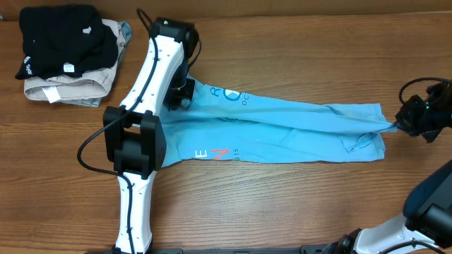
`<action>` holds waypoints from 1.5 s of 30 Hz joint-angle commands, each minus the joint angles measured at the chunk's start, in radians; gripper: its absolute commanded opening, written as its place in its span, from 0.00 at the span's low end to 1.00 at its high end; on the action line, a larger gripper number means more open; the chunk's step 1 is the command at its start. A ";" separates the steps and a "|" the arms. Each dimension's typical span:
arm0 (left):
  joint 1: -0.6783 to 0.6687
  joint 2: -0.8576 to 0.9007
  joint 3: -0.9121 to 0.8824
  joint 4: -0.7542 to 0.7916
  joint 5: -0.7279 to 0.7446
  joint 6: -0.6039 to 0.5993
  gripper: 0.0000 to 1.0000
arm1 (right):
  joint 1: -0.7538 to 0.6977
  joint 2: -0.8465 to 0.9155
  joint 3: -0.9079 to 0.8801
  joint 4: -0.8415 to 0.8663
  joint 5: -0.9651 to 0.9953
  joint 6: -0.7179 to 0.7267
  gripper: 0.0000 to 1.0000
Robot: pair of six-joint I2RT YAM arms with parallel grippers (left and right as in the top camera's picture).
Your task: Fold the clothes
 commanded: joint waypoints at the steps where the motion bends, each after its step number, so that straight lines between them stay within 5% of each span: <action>1: 0.019 -0.022 -0.044 0.013 -0.021 -0.010 0.04 | 0.018 0.000 -0.042 0.000 -0.001 0.003 0.04; 5: 0.020 -0.022 -0.084 0.043 -0.021 -0.008 0.05 | 0.021 0.000 -0.107 0.016 0.000 0.003 0.07; 10: 0.020 -0.022 -0.107 0.070 -0.021 -0.002 0.70 | 0.020 0.000 -0.146 0.027 0.022 0.003 0.52; 13: 0.021 -0.022 -0.107 0.087 -0.021 0.003 0.82 | 0.019 0.000 -0.146 0.032 0.035 0.003 0.65; 21: 0.023 -0.023 -0.058 0.146 -0.017 0.006 0.83 | 0.019 0.001 -0.155 0.118 0.048 -0.010 0.71; 28: 0.032 -0.049 0.164 0.130 -0.016 0.006 0.76 | 0.021 0.001 -0.196 0.168 0.056 -0.023 0.53; 32: 0.032 -0.088 0.287 0.148 0.021 0.005 0.76 | 0.021 0.001 -0.197 0.214 0.056 -0.024 0.52; 36: 0.032 -0.134 0.334 0.190 0.111 0.005 0.76 | 0.021 0.005 -0.197 0.252 0.051 -0.024 0.69; 45: 0.032 -0.132 0.322 0.198 0.133 0.017 0.80 | 0.023 0.064 -0.203 0.247 0.043 -0.036 0.76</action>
